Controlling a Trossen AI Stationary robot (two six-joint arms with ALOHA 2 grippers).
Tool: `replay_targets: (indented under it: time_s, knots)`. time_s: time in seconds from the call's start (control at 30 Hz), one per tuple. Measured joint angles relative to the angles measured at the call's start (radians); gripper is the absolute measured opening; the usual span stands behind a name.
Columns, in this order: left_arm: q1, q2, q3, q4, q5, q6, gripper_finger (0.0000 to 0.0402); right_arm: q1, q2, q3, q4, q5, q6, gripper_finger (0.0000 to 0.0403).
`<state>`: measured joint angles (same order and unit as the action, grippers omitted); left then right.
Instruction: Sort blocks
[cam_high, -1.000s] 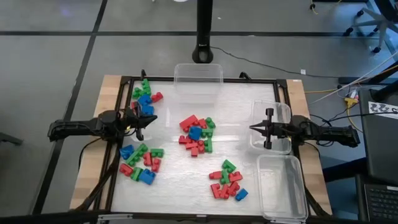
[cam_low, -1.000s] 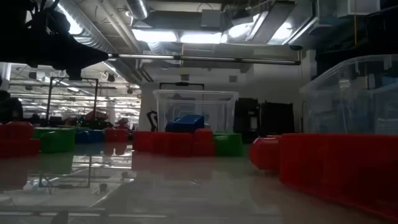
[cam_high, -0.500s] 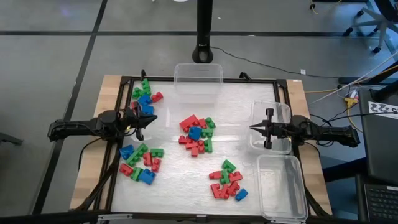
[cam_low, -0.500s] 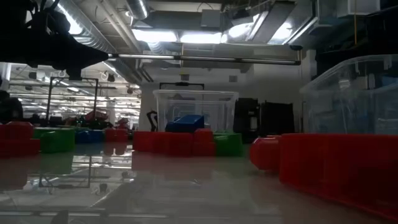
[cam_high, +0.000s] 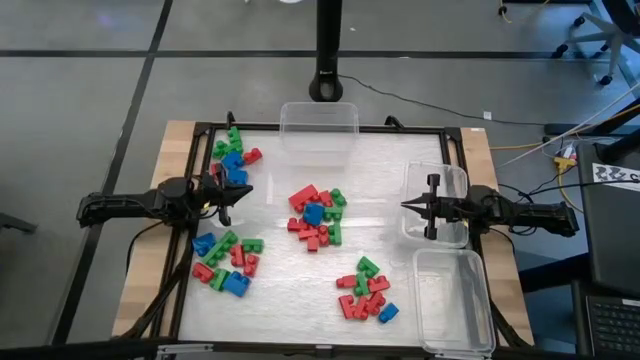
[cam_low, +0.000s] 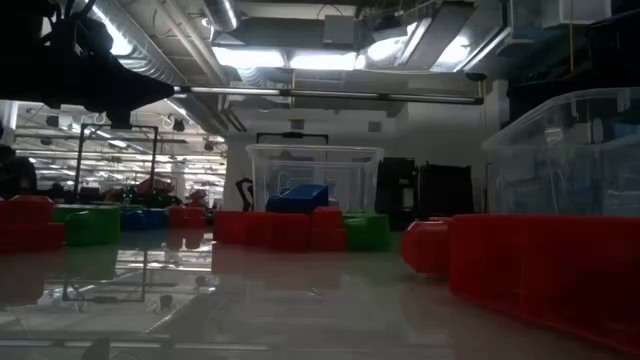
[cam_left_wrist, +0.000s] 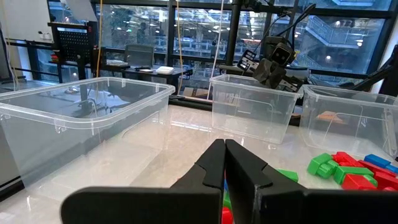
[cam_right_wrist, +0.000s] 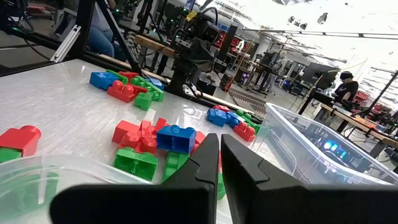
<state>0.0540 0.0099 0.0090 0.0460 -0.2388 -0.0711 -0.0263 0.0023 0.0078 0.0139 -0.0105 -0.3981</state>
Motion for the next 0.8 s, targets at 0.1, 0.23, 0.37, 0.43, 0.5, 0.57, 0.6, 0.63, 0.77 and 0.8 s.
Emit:
replay_targets:
  time_s: [0.1, 0.23, 0.37, 0.43, 0.5, 0.57, 0.6, 0.63, 0.77, 0.8]
  knots:
    - [0.000, 0.000, 0.000, 0.000, 0.000, 0.000, 0.0001, 0.000, 0.000, 0.000, 0.000, 0.000, 0.000, 0.0021]
    - [0.000, 0.000, 0.000, 0.000, 0.000, 0.000, 0.0001, 0.000, 0.000, 0.000, 0.000, 0.000, 0.000, 0.0021]
    - [0.000, 0.000, 0.000, 0.000, 0.000, 0.000, 0.0001, 0.000, 0.000, 0.000, 0.000, 0.000, 0.000, 0.0021]
    - [0.000, 0.000, 0.000, 0.000, 0.000, 0.000, 0.0001, 0.000, 0.000, 0.000, 0.000, 0.000, 0.000, 0.0021]
    - [0.000, 0.000, 0.000, 0.000, 0.000, 0.000, 0.0001, 0.000, 0.000, 0.000, 0.000, 0.000, 0.000, 0.0021]
    - [0.000, 0.000, 0.000, 0.000, 0.000, 0.000, 0.0001, 0.000, 0.000, 0.000, 0.000, 0.000, 0.000, 0.0021]
    - [0.000, 0.000, 0.000, 0.000, 0.000, 0.000, 0.0001, 0.000, 0.000, 0.000, 0.000, 0.000, 0.000, 0.0021]
    - [0.000, 0.000, 0.000, 0.000, 0.000, 0.000, 0.0001, 0.000, 0.000, 0.000, 0.000, 0.000, 0.000, 0.0021]
    - [0.000, 0.000, 0.000, 0.000, 0.000, 0.000, 0.0001, 0.000, 0.000, 0.000, 0.011, 0.014, -0.042, 0.0021]
    - [0.000, 0.000, 0.000, 0.000, 0.000, 0.000, 0.0001, 0.000, 0.001, 0.000, 0.023, 0.047, -0.104, 0.0021]
